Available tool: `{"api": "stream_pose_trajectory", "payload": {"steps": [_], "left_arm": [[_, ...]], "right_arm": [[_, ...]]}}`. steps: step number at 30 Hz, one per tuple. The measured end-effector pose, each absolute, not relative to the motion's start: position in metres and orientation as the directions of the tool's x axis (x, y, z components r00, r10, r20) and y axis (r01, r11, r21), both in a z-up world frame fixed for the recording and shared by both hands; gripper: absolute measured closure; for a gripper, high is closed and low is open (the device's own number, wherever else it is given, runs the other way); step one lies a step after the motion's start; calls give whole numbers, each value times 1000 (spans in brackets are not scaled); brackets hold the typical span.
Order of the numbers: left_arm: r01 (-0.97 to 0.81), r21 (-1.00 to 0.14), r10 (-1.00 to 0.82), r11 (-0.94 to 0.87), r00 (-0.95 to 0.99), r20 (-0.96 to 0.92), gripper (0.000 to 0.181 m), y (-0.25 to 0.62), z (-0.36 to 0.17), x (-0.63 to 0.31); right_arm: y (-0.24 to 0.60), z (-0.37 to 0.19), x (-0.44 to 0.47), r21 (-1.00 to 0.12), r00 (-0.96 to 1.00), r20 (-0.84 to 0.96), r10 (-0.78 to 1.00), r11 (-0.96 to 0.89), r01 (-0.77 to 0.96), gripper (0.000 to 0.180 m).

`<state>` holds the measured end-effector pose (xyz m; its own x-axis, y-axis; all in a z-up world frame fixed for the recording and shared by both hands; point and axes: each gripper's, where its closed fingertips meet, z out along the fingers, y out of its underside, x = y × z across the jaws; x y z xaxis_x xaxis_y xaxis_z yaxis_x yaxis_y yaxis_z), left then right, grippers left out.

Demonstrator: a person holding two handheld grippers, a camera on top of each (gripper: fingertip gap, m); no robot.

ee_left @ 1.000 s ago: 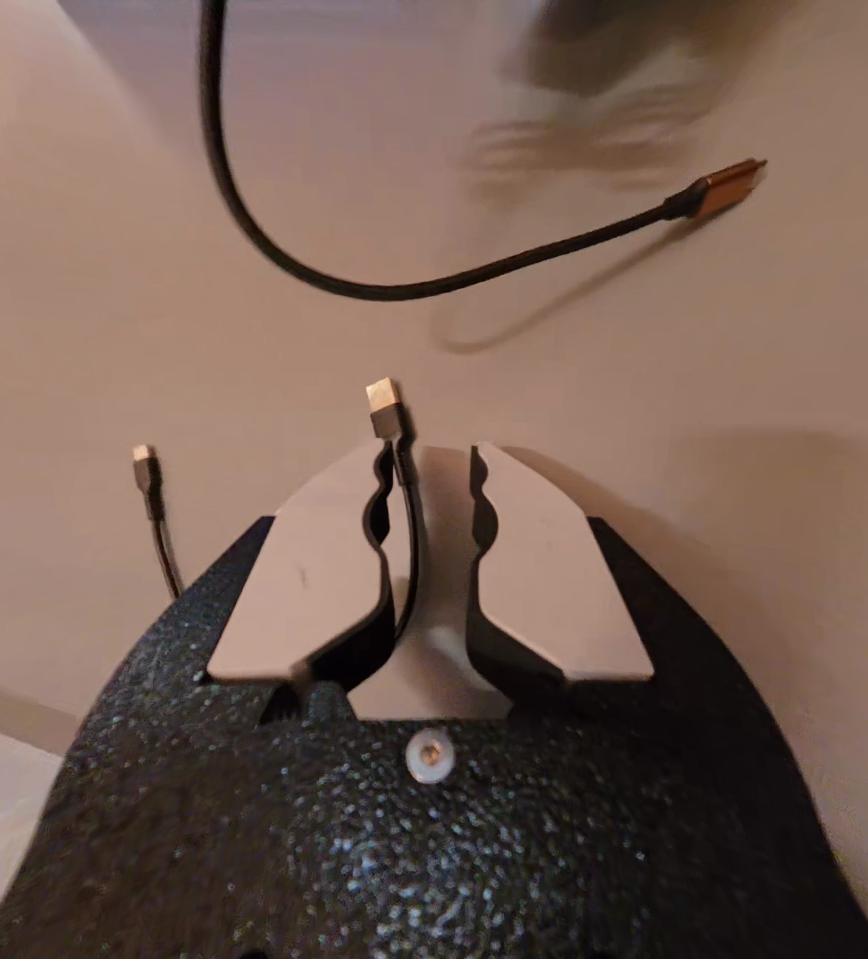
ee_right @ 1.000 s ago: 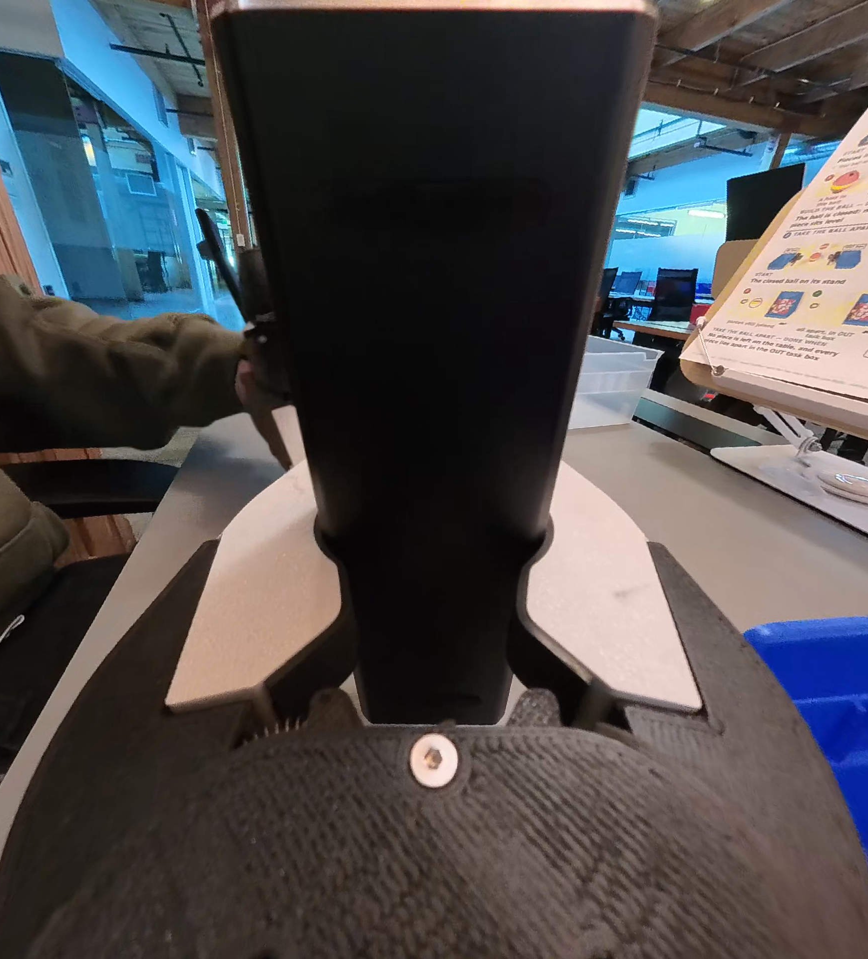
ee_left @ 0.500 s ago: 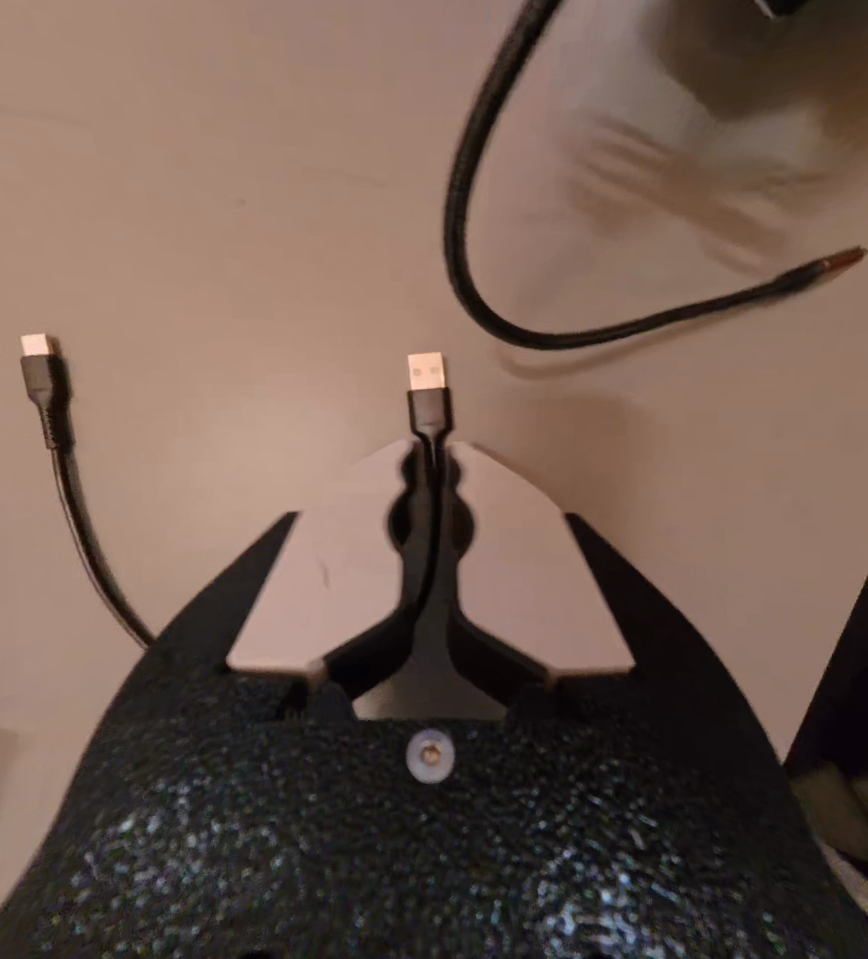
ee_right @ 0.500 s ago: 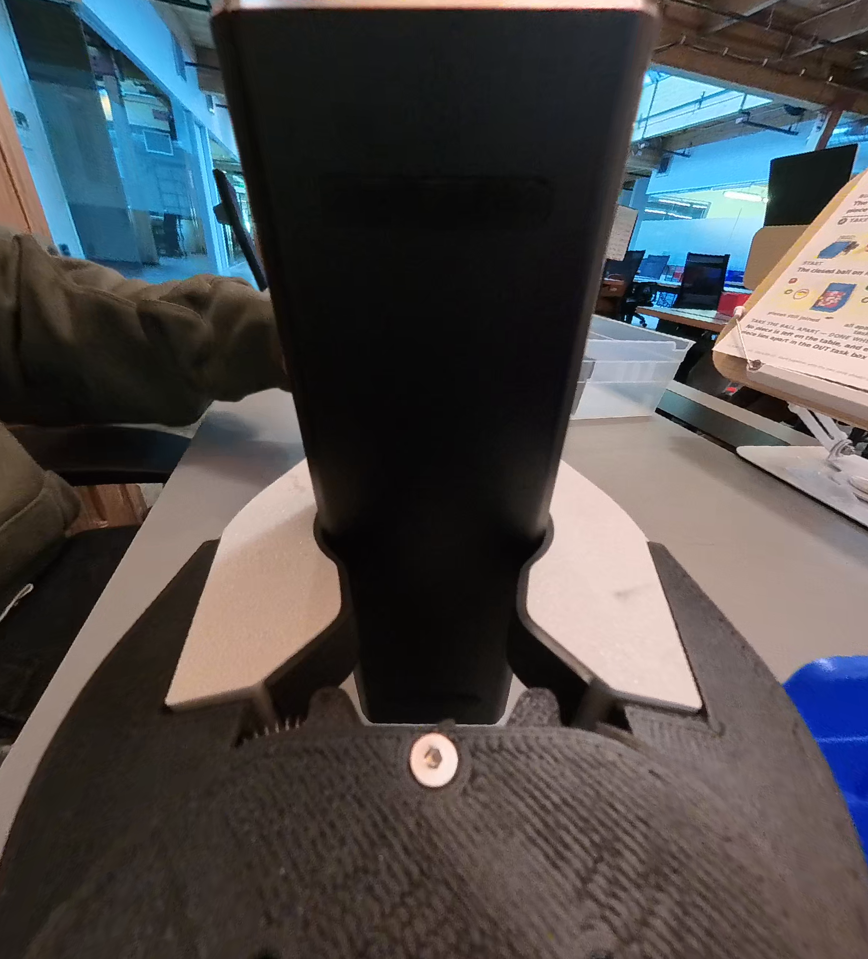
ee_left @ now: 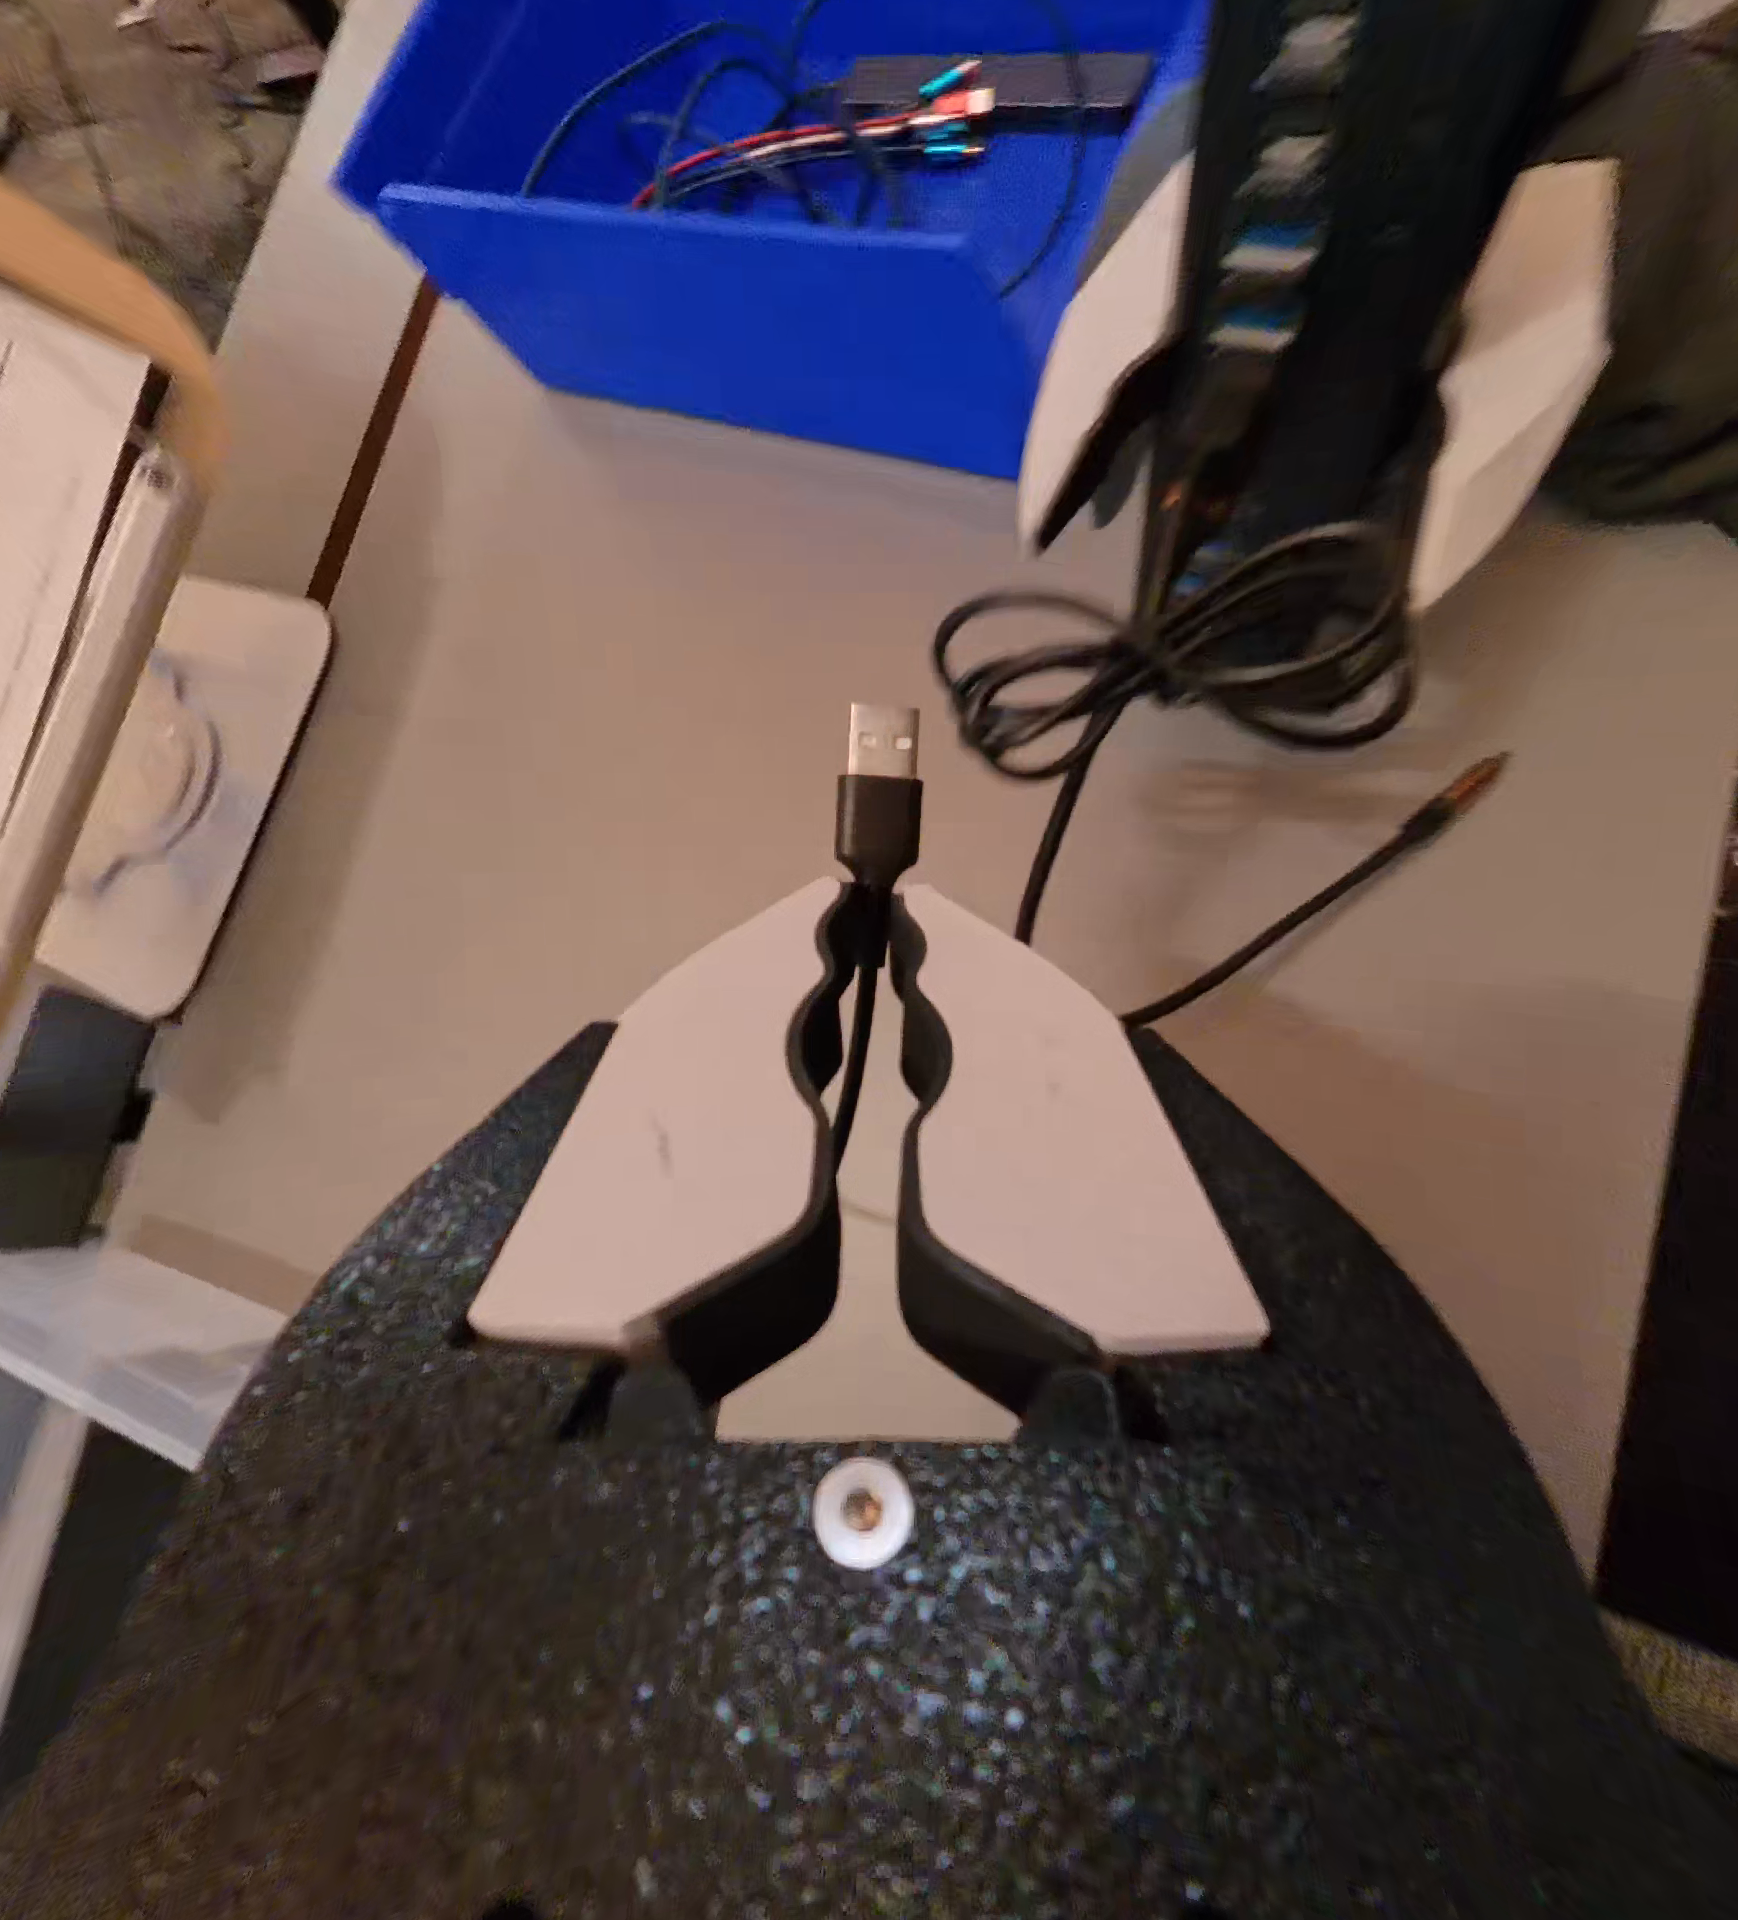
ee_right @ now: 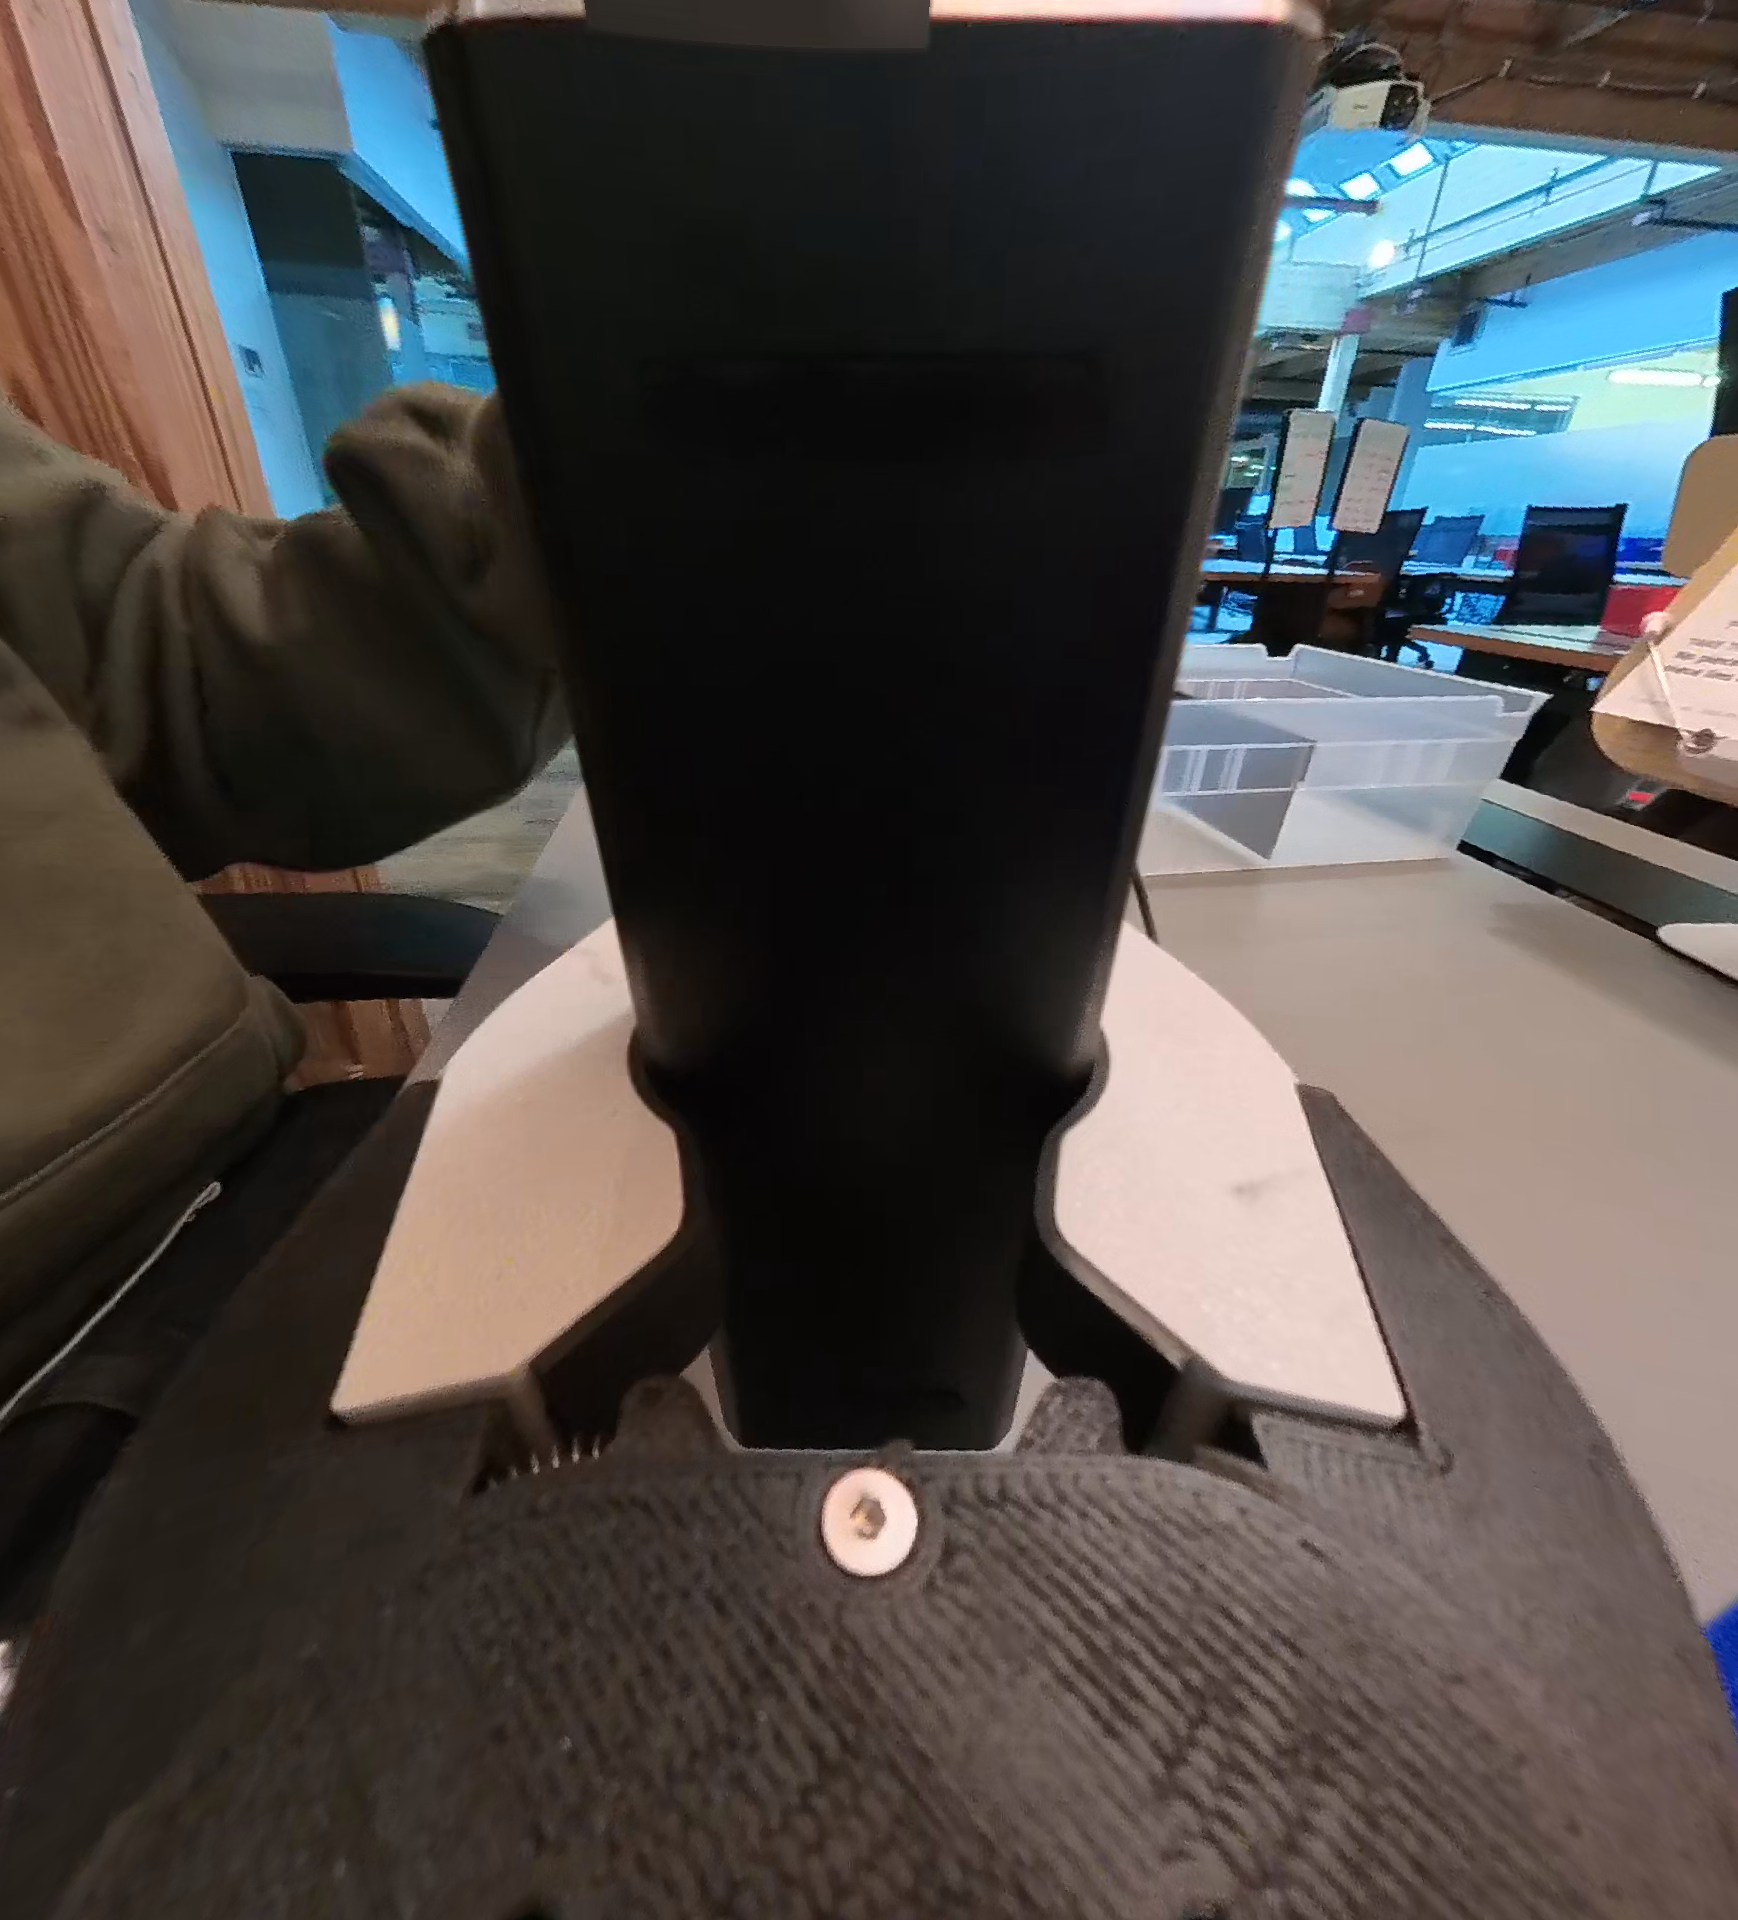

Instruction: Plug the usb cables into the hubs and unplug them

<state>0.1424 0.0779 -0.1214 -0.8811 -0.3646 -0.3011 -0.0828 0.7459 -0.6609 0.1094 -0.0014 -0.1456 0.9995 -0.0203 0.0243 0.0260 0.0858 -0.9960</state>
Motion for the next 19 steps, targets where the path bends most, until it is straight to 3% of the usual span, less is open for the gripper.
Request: {"api": "stream_pose_trajectory", "payload": {"steps": [1,6,10,19], "left_arm": [[-60,-637,-325,769,-894,-308,176,69,-117,137],[-8,-495,-154,869,-954,-256,176,32,-124,117],[-48,-412,-140,910,-970,-197,176,18,-133,114],[-68,-397,-126,915,-985,-121,176,4,-135,111]], "right_arm": [[1,-147,108,-997,1000,25,-12,77,26,108],[6,-150,106,-998,999,38,-4,44,38,107],[6,-151,106,-998,999,39,-4,40,39,108],[8,-153,103,-998,999,53,10,28,53,107]]}}
